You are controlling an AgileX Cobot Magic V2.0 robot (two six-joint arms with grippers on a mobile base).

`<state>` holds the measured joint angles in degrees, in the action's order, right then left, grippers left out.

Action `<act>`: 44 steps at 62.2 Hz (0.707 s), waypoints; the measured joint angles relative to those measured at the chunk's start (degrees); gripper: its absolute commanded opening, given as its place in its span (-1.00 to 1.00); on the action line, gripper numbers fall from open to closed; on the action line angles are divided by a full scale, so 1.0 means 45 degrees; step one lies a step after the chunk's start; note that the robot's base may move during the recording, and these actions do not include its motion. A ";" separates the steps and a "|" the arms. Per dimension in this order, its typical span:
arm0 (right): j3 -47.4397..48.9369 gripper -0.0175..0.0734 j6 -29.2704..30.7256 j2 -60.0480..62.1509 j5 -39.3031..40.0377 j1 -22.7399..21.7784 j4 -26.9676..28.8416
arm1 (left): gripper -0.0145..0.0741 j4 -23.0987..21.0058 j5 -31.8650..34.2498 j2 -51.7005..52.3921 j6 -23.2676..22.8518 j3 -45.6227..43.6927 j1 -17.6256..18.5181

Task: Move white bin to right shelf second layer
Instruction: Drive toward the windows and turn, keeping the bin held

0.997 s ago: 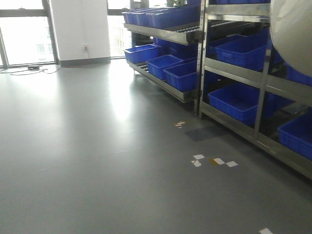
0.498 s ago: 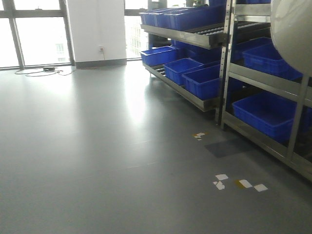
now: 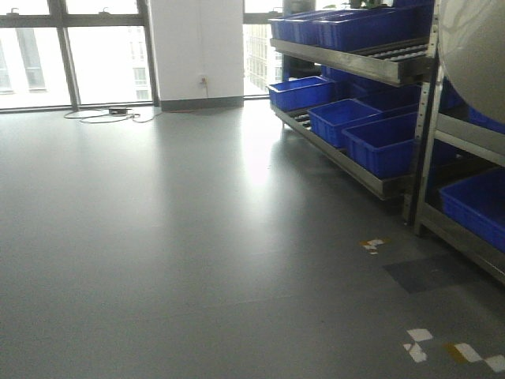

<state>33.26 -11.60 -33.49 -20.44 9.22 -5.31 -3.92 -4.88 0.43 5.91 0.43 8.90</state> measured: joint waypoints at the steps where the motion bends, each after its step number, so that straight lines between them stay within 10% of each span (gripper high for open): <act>1: 0.0000 -0.49 0.0000 0.0000 0.0000 0.0000 0.0000 | -0.48 0.0000 0.0000 0.0000 0.0000 0.0000 0.0000; 44: 0.0000 -0.49 0.0000 0.0000 0.0000 0.0000 0.0000 | -0.48 0.0000 0.0000 0.0000 0.0000 0.0000 0.0000</act>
<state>33.26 -11.60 -33.49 -20.44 9.22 -5.31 -3.92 -4.88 0.43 5.91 0.43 8.90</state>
